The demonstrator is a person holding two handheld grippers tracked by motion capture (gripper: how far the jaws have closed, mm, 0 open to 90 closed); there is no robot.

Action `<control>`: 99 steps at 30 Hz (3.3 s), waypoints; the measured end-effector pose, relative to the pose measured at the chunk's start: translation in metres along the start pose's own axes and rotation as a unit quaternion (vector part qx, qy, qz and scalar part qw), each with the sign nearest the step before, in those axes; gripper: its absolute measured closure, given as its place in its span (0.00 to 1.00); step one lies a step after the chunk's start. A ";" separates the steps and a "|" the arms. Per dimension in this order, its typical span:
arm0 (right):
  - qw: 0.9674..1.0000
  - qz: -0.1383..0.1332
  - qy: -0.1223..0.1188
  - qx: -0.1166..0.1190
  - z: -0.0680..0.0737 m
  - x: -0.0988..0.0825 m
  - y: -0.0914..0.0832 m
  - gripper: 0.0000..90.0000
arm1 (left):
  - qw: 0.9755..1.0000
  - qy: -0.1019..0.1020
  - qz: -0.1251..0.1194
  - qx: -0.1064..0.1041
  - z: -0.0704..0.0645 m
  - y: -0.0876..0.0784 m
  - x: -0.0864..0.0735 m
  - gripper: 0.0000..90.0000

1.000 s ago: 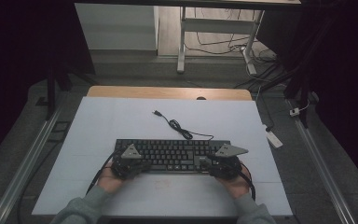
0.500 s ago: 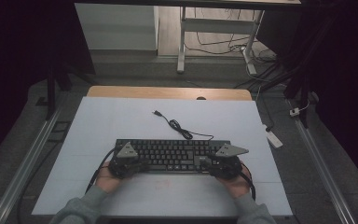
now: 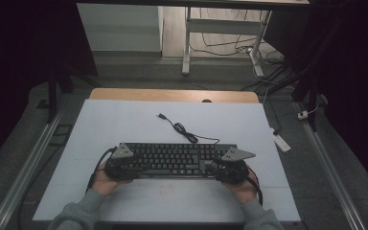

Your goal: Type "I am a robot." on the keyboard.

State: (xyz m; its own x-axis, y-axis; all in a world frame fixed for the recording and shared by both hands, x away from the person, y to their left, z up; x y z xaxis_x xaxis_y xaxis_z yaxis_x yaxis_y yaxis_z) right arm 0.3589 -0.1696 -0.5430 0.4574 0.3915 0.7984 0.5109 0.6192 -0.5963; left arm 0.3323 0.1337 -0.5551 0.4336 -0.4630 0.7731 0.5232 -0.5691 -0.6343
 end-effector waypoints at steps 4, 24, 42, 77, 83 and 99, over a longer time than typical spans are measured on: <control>1.000 -0.002 0.000 0.003 0.001 0.000 0.000 0.62 | 1.000 -0.018 0.001 0.011 0.007 -0.003 -0.002 0.36; 1.000 0.000 0.000 0.002 0.000 0.000 -0.001 0.62 | 0.999 -0.037 0.000 0.019 0.022 -0.011 -0.006 0.37; 1.000 -0.001 0.000 0.002 0.001 0.000 -0.001 0.62 | 0.998 -0.043 0.000 0.044 0.034 -0.014 -0.010 0.58; 1.000 0.004 -0.001 0.000 0.001 -0.001 0.000 0.61 | 0.997 -0.041 0.055 0.045 0.043 -0.002 -0.027 0.99; 1.000 0.004 -0.002 0.000 0.000 -0.001 0.000 0.61 | 0.997 -0.040 0.056 0.045 0.042 -0.002 -0.027 0.99; 1.000 0.004 -0.002 0.000 0.000 -0.001 0.000 0.61 | 0.997 -0.037 0.043 0.049 0.041 -0.004 -0.024 0.98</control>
State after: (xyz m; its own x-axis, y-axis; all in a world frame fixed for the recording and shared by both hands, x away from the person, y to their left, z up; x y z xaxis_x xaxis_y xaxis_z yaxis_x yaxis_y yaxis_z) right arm 0.3582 -0.1697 -0.5436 0.4576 0.3994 0.7944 0.5072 0.6166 -0.6022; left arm 0.3498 0.1755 -0.5713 0.5313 -0.4528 0.7160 0.5491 -0.4595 -0.6981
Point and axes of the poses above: each handheld gripper's, and its own axes: y roughly forward along the jaws, x roughly out of its top, z roughly to its left, the point moved 7 cm from there along y, roughly forward along the jaws, and after that the axes turned 8 degrees about y, right-handed, at the moved point
